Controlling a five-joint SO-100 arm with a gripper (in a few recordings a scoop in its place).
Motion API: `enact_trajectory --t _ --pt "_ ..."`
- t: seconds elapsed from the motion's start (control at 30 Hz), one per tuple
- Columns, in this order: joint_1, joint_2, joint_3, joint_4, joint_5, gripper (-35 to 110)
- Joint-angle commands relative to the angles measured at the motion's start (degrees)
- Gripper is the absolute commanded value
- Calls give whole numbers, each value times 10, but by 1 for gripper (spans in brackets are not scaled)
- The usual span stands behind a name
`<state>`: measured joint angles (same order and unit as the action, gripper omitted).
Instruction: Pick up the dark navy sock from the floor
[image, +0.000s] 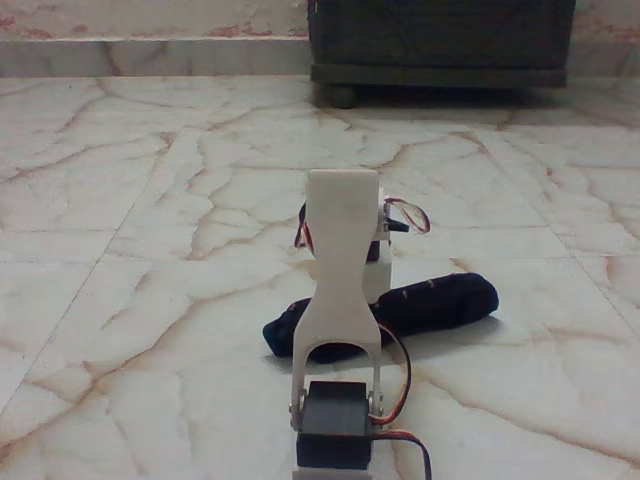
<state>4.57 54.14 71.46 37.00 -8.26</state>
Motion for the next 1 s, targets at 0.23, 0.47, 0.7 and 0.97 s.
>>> enact_trajectory --t 0.23,0.47,0.7,0.97 --pt "-33 -12 -31 46 45 8" --pt "-56 -119 -146 71 86 10" --pt "-58 -245 -295 111 83 10" --pt "-47 -308 -331 92 15 2"
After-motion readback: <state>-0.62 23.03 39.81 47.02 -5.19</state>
